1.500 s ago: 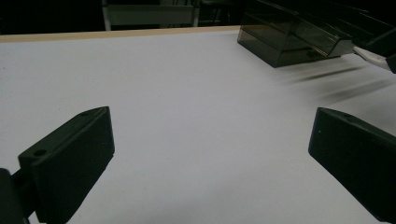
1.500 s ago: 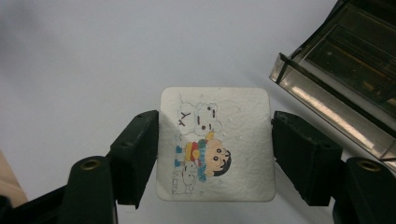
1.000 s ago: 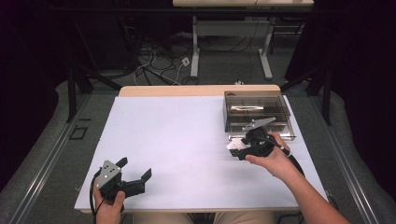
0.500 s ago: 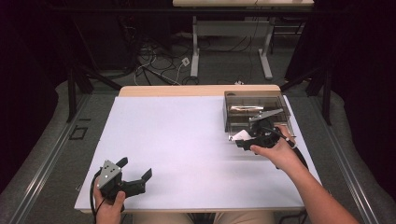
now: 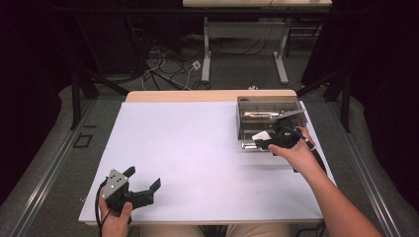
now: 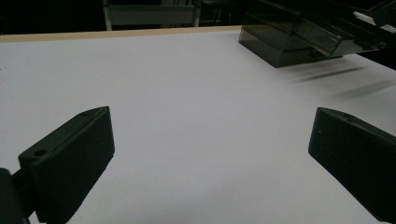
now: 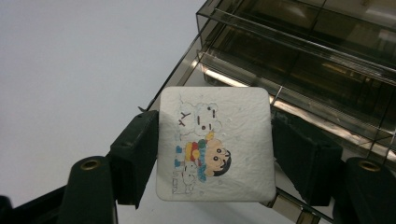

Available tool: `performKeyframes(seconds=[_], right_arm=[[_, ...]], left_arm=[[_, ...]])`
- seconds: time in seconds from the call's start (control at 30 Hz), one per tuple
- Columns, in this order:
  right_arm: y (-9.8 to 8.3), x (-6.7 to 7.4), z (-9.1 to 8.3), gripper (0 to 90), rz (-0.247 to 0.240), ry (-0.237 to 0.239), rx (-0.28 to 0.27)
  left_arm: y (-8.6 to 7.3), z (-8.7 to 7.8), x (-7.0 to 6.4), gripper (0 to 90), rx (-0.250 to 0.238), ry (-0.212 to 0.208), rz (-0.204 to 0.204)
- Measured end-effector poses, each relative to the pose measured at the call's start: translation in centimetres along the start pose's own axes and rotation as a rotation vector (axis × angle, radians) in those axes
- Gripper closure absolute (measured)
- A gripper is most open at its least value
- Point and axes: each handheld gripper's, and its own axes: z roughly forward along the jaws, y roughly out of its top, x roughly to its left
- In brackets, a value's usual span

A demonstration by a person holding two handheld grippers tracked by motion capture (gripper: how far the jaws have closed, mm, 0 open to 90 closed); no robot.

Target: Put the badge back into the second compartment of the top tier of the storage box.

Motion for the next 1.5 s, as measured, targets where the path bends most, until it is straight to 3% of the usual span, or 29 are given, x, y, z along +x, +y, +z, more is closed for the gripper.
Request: performKeyframes(seconds=[0.9,1.5], right_arm=[[0.5,-2.9,0.4,33.1,0.145,-0.088,0.002],[0.4,-3.8,0.9,33.1,0.175,-0.117,0.015]], left_arm=[[0.0,0.0,0.0,0.5,0.0,0.0,0.0],[0.0,0.0,0.1,0.6,0.0,-0.003,-0.007]])
